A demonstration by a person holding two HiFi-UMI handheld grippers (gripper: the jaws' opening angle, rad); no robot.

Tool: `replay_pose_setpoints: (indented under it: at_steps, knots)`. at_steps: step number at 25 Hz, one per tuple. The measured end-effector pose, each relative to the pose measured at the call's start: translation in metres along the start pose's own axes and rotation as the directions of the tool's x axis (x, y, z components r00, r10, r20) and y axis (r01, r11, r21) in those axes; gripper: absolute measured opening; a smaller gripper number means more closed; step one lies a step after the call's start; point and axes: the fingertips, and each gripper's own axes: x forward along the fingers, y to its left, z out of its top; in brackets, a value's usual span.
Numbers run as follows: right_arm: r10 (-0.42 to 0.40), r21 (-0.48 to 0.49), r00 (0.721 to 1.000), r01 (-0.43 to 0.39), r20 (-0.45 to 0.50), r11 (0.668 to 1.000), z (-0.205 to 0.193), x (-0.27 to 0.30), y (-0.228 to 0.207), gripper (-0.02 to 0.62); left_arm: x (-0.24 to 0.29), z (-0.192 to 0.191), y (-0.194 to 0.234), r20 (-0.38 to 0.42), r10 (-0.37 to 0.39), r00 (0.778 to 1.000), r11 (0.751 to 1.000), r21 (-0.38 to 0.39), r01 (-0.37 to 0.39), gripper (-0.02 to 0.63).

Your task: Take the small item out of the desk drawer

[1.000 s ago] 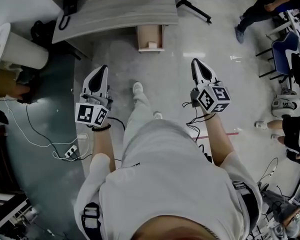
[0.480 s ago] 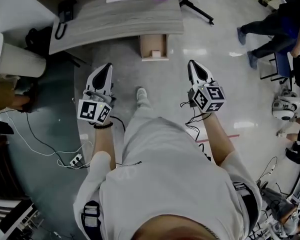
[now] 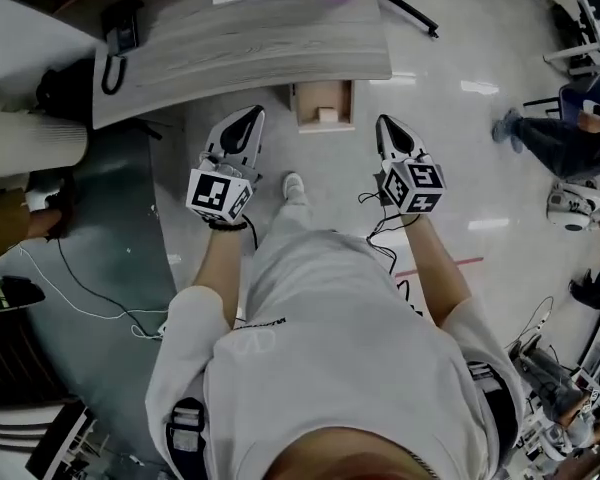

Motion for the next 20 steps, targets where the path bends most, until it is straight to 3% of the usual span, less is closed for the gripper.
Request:
replay_pose_setpoints:
  at_steps: [10,18,20]
  knots:
    - [-0.047,0.018,0.990,0.050,-0.136,0.999,-0.048,0.081,-0.015,0.000,0.063,-0.089,0.040,-0.101,0.000,0.995,0.990,-0.138,-0.014,-0.002]
    - [0.048,0.094,0.957,-0.022,-0.286,0.995,-0.121,0.134,-0.030,0.001,0.093,-0.166,0.020,-0.205,-0.002,0.979,0.980,-0.196,-0.039,-0.002]
    - [0.090,0.119,0.939,-0.053,-0.332,0.992,-0.145,0.153,-0.033,0.086,0.106,-0.183,0.019,-0.212,0.000,0.977,0.979,-0.201,-0.044,-0.002]
